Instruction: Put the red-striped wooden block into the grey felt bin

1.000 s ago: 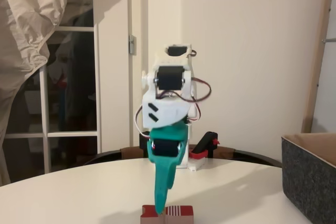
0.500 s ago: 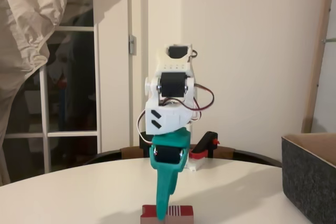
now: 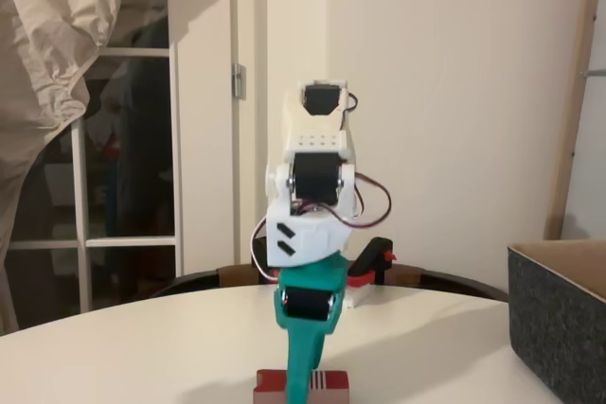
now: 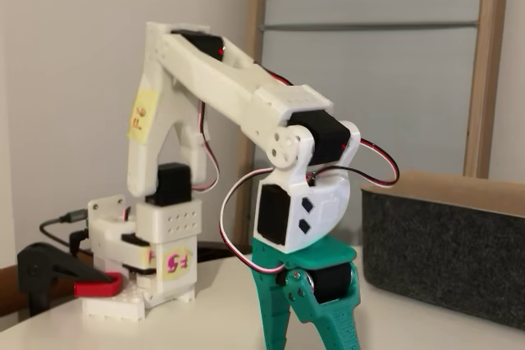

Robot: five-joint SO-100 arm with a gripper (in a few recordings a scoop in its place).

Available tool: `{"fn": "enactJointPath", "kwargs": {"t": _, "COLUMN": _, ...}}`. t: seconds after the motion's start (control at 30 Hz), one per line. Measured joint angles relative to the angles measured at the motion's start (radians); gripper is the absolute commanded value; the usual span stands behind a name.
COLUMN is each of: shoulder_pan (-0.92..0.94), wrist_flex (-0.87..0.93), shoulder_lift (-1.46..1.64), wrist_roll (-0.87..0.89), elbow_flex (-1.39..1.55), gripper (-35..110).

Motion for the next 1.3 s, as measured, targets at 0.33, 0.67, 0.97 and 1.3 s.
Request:
{"fn": "enactJointPath", "kwargs": {"t": 0.33, "shoulder_pan": 0.003, "wrist_flex": -0.041, "shoulder_lift": -0.041, "wrist_roll": 0.008, "elbow_flex": 0.0, "gripper": 38}}
{"fn": "enactJointPath", "kwargs": {"t": 0.67, "shoulder_pan": 0.0, "wrist_flex": -0.071, "shoulder_lift": -0.054, "wrist_roll": -0.009, "elbow_flex": -0.002, "gripper": 26}}
{"fn": "enactJointPath", "kwargs": {"t": 0.97, "shoulder_pan": 0.003, "wrist_flex": -0.094, "shoulder_lift": -0.054, "wrist_roll": -0.009, "elbow_flex": -0.008, "gripper": 19}}
{"fn": "enactJointPath", "kwargs": {"t": 1.3, "shoulder_pan": 0.005, "wrist_flex": -0.095, "shoulder_lift": -0.049, "wrist_roll": 0.005, "elbow_flex": -0.009, "gripper": 12}}
